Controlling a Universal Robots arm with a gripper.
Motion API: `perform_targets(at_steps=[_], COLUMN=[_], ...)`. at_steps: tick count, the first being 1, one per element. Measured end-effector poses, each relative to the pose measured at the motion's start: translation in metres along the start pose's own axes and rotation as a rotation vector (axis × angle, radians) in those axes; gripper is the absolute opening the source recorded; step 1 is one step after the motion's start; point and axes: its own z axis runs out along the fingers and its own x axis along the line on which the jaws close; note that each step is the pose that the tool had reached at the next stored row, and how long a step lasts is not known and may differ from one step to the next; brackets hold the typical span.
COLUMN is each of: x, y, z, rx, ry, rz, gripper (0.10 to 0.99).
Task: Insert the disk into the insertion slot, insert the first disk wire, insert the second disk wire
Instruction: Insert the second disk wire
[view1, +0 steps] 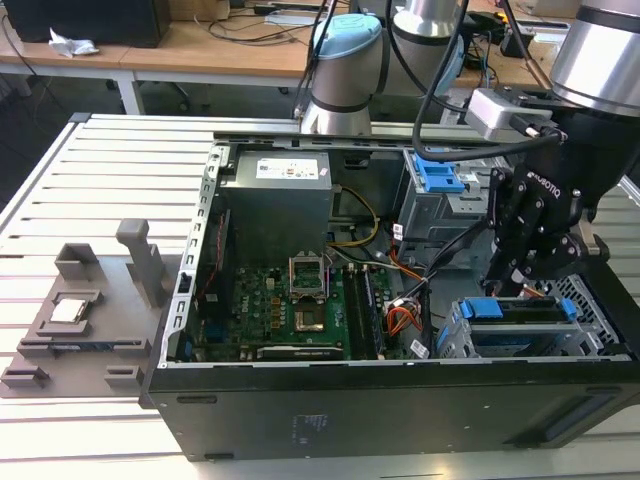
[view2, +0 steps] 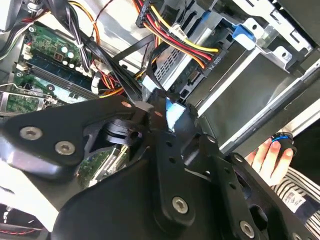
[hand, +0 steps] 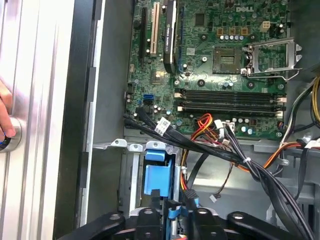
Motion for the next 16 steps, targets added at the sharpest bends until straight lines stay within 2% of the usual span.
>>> perform_targets(at_steps=[3, 9, 10, 13, 14, 15, 16], x=[0.0, 0.0, 0.0017, 0.0077, 0.0104, 0.0123, 0.0137], y=[0.0, 0.0, 0.0001, 0.0003, 0.0003, -0.0001, -0.0004], z=[0.0, 0.0, 0.0002, 0.0013, 0.0018, 0.002, 0.0023], rx=[0.0, 0.0, 0.0, 0.003, 0.005, 0.006, 0.007], ry=[0.0013, 0.0036, 0.0019, -0.0531, -0.0849, -0.1024, -0.113], rz=[0.0, 0.0, 0.0, -0.004, -0.006, -0.007, -0.008], gripper=[0.157, 0.145, 0.145, 0.145, 0.145, 0.145, 0.145])
